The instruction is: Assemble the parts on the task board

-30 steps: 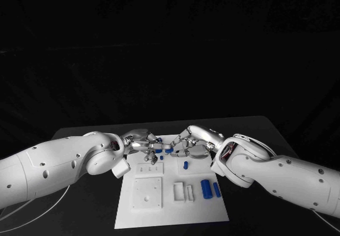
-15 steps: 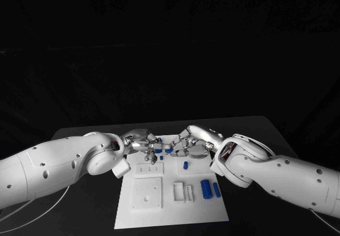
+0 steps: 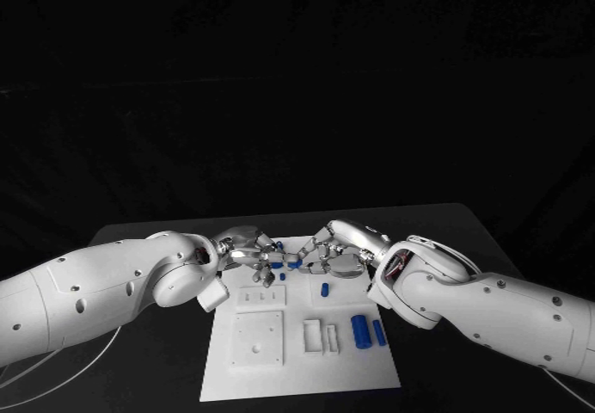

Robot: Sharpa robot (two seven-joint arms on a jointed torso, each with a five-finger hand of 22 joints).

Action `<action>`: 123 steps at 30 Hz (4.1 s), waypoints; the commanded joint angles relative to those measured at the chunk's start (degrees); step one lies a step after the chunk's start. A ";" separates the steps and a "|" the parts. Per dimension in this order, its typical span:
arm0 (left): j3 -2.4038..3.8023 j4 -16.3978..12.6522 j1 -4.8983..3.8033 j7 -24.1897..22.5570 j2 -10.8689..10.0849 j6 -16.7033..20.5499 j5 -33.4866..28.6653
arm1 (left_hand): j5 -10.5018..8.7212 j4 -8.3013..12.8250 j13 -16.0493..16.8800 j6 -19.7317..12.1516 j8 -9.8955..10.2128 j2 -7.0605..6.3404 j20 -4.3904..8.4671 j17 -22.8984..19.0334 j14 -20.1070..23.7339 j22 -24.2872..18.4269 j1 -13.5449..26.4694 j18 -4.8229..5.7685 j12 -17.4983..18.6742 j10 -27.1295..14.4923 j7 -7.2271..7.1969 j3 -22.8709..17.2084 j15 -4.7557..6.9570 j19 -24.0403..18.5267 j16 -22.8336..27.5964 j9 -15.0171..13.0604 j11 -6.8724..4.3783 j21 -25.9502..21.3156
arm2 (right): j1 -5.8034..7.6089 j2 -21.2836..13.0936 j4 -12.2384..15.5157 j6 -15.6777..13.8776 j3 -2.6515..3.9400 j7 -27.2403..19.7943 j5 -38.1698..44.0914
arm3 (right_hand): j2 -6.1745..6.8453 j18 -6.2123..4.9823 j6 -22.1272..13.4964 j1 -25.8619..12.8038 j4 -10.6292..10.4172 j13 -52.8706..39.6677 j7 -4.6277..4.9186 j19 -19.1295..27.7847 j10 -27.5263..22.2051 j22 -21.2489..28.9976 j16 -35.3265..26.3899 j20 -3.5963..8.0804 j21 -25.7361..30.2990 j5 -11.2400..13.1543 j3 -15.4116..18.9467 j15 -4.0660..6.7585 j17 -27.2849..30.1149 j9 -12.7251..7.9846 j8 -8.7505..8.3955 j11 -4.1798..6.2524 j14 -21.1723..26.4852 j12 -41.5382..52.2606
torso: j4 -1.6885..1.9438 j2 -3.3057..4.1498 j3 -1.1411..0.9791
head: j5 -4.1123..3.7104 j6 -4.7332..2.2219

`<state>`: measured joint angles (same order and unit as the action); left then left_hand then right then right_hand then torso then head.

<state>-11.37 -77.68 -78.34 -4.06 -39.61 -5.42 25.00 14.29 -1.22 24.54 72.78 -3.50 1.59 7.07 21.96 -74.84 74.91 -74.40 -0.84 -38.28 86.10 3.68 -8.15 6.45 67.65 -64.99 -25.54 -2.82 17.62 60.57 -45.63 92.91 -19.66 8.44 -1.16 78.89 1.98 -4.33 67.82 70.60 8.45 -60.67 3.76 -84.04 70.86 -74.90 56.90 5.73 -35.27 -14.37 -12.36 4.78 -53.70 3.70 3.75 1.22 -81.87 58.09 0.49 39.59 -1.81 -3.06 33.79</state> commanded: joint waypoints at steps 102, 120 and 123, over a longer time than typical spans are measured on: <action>-0.34 -3.38 -0.08 6.38 0.54 10.79 -0.76 | 16.50 7.10 -1.99 5.50 -0.23 -5.68 0.76 -0.70 -0.74 1.16 3.63 0.84 0.68 0.43 -4.59 -8.65 0.90 -1.50 0.66 -0.15 -2.11 4.49 | -0.59 3.77 -2.92 -4.13 -0.82 9.98 1.43 | 2.32 -0.15 -1.08 -0.35 -6.83 1.16 0.20 -0.59 -0.17 -3.83 -0.13 0.34 1.44 10.89 -7.11 0.23 -0.11 -0.05 -0.19 0.17 -0.03 -0.48 | 0.00 0.04 -0.01 | -0.25 -0.20; -0.34 -2.16 -0.10 7.06 0.54 12.42 -0.74 | 16.15 7.07 -1.99 5.52 -0.23 -5.30 0.83 -0.71 -0.91 1.19 3.20 0.84 0.80 0.49 -4.56 -8.59 0.94 -1.32 0.61 0.18 -2.17 4.49 | -0.62 2.12 -2.68 -3.74 -0.82 8.97 0.68 | 4.04 -0.47 -2.65 -0.29 -8.16 1.54 0.71 -0.43 -0.49 -3.66 -0.78 0.06 2.35 4.73 0.29 -0.03 0.40 -0.07 -0.19 -0.21 0.19 -1.03 | -0.05 -0.02 -0.05 | 0.06 -0.15; -0.34 -1.61 -0.11 7.76 0.53 12.45 -0.73 | 16.15 7.09 -1.98 5.54 -0.23 -5.23 0.86 -0.72 -0.96 1.20 3.20 0.84 0.76 0.49 -4.57 -8.61 0.96 -1.28 0.60 0.21 -2.18 4.52 | -0.63 1.19 -2.60 -4.09 -0.82 8.35 0.07 | 3.88 -0.56 -2.72 0.31 -8.57 1.66 0.74 -0.44 -0.58 -3.64 -0.88 0.00 2.57 4.48 1.61 -0.07 0.51 -0.08 -0.20 -0.23 0.27 -1.15 | -0.04 0.01 -0.05 | 0.12 -0.15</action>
<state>-11.74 -79.41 -78.39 2.97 -39.14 7.08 24.39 30.53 -0.81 22.63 76.12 -3.48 -4.50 8.08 21.32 -75.83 74.94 -69.98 -0.85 -37.62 86.08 1.49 -10.29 7.07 66.23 -64.52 -25.32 -2.85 22.27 59.98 -44.21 90.18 -23.38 7.60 8.41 79.58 5.89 -4.34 65.37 70.45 -0.16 -59.06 4.48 -84.05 70.65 -74.92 56.23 5.73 -32.88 -9.73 -10.96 4.77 -53.22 3.63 3.77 1.02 -81.87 57.21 0.48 39.60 -1.85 -3.00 33.61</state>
